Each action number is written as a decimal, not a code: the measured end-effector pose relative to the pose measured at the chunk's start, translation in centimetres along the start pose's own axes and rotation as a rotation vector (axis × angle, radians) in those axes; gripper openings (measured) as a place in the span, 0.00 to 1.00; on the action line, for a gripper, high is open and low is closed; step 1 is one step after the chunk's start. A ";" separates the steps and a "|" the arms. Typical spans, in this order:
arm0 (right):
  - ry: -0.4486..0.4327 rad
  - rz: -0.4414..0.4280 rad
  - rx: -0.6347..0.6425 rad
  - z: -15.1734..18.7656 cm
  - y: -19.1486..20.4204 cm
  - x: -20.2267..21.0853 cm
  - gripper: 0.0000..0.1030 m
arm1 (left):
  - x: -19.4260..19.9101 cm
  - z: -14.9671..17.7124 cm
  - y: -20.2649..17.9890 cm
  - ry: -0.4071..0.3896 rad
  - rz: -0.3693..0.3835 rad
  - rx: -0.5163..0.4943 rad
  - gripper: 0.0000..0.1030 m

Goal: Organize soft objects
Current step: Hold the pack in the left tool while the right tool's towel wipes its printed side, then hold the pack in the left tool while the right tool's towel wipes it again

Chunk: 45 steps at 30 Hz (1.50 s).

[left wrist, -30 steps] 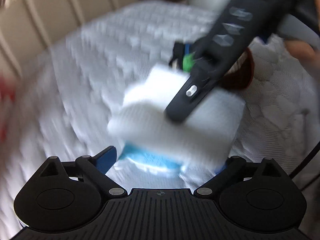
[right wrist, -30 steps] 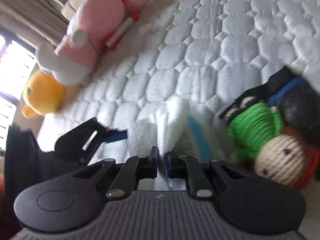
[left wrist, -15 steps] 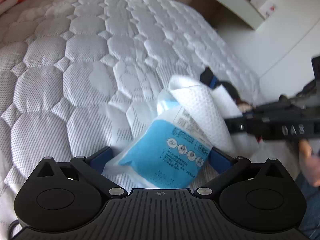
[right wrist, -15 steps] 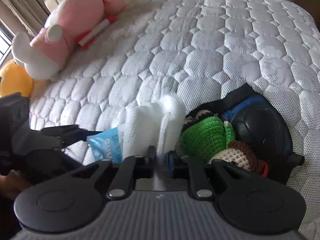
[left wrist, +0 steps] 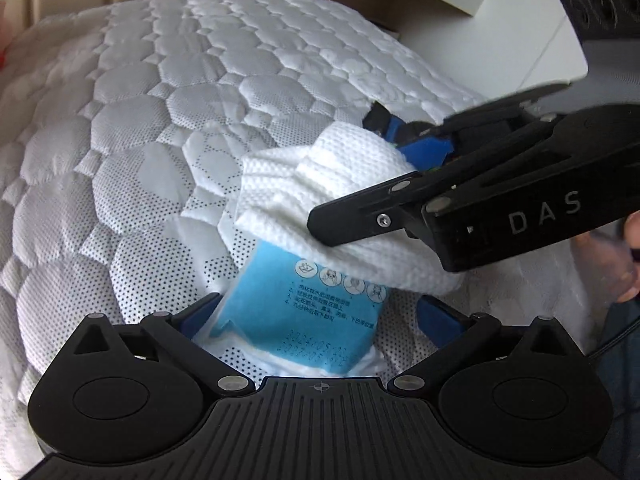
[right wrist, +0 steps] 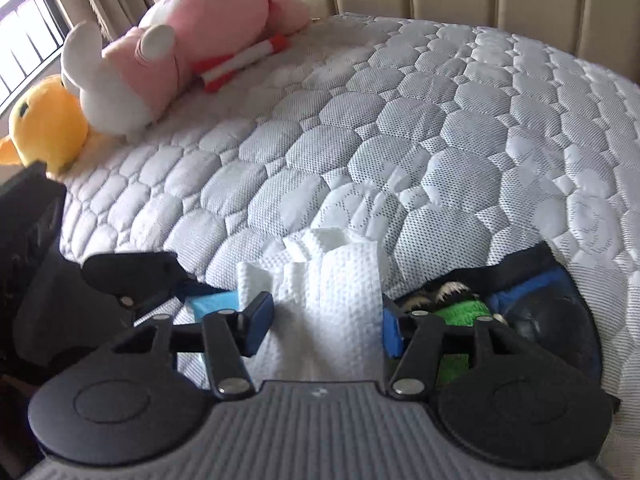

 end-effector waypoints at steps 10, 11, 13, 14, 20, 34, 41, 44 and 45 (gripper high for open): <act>-0.003 -0.023 0.002 -1.2 -0.1 -2.0 0.10 | -0.4 0.1 0.4 -0.021 -0.002 0.040 1.00; -0.013 -0.032 -0.022 -1.3 -0.2 -1.5 0.08 | -0.4 0.1 0.5 -0.027 0.001 0.046 1.00; -0.060 -0.050 -0.062 -1.8 -0.5 0.6 0.08 | -0.6 0.0 0.7 -0.044 0.016 0.063 1.00; -0.091 -0.061 -0.094 -2.1 -0.8 1.9 0.08 | -0.4 0.0 0.8 -0.056 0.031 0.075 1.00; -0.310 -0.035 -0.204 -3.1 -2.3 9.3 0.09 | 0.3 -0.3 -1.4 -0.132 0.009 -0.119 0.65; -0.085 -0.091 -0.173 -0.2 0.9 2.2 0.09 | -2.4 2.2 -7.1 -0.242 -0.262 -0.855 0.71; -0.078 -0.043 -0.150 0.2 0.5 2.6 0.08 | -1.2 0.5 -5.6 -0.204 -0.192 -0.645 0.91; -0.057 -0.049 -0.165 0.3 0.4 2.5 0.08 | -0.3 -0.6 -3.8 -0.176 -0.176 -0.463 0.91; -0.053 -0.053 -0.172 0.3 0.3 2.6 0.08 | -0.2 -1.0 -3.0 -0.171 -0.174 -0.398 0.91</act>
Point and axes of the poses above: each gripper's, at about its wrist camera, not at the fingertips, and x roughly against the way its jaws point, y to its left, z to its underside, the point moved 1 cm from there along -x, roughly the way its jaws point, and after that the axes turned 11 degrees about -y, right-handed, at the moved point
